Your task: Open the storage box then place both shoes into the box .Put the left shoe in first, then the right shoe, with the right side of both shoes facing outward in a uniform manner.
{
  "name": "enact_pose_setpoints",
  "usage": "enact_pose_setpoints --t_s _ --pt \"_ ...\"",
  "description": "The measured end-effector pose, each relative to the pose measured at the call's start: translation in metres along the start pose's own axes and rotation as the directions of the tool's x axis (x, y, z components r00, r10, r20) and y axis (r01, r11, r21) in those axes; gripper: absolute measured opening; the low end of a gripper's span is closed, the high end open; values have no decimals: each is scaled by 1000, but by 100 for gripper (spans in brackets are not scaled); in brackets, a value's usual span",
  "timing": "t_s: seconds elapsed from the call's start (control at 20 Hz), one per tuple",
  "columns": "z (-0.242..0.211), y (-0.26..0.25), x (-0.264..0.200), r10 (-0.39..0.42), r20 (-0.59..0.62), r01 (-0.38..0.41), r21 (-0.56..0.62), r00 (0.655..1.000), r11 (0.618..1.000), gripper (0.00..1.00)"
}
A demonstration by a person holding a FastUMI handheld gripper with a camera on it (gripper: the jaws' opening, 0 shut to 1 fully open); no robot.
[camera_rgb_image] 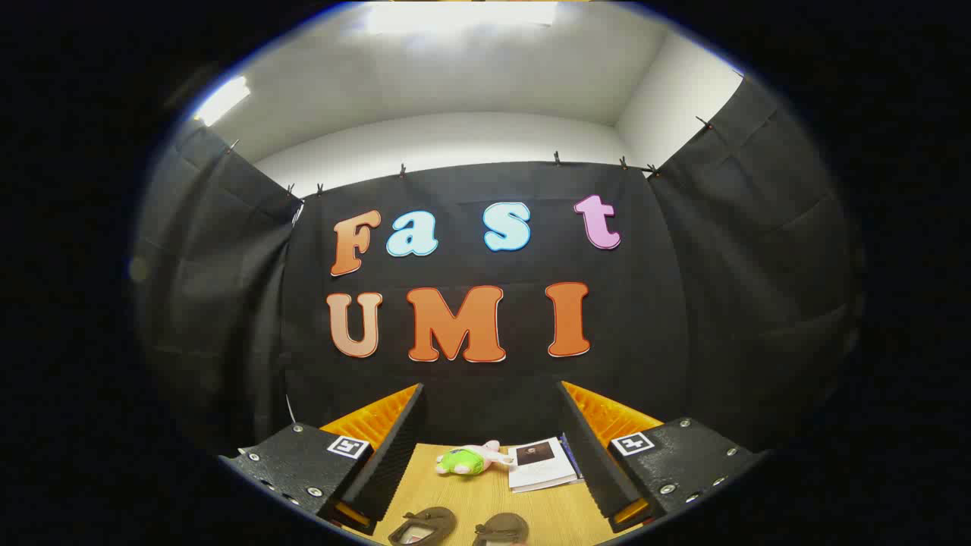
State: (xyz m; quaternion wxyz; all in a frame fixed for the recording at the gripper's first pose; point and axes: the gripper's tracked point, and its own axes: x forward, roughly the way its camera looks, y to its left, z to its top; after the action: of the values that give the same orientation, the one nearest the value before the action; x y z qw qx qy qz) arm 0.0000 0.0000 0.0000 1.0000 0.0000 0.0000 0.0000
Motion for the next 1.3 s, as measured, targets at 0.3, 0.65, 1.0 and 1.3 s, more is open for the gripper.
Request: enact_pose_setpoints --t_s 0.3,0.65,1.0,1.3 --pt "6 -5 -5 -8 4 8 -14 1000 1000 100" --pt "20 -27 -22 -42 -3 42 -67 999 997 100" --pt "22 -33 -26 4 26 -4 -5 1000 1000 100" --pt "9 -22 -25 41 48 -41 4 998 999 100"
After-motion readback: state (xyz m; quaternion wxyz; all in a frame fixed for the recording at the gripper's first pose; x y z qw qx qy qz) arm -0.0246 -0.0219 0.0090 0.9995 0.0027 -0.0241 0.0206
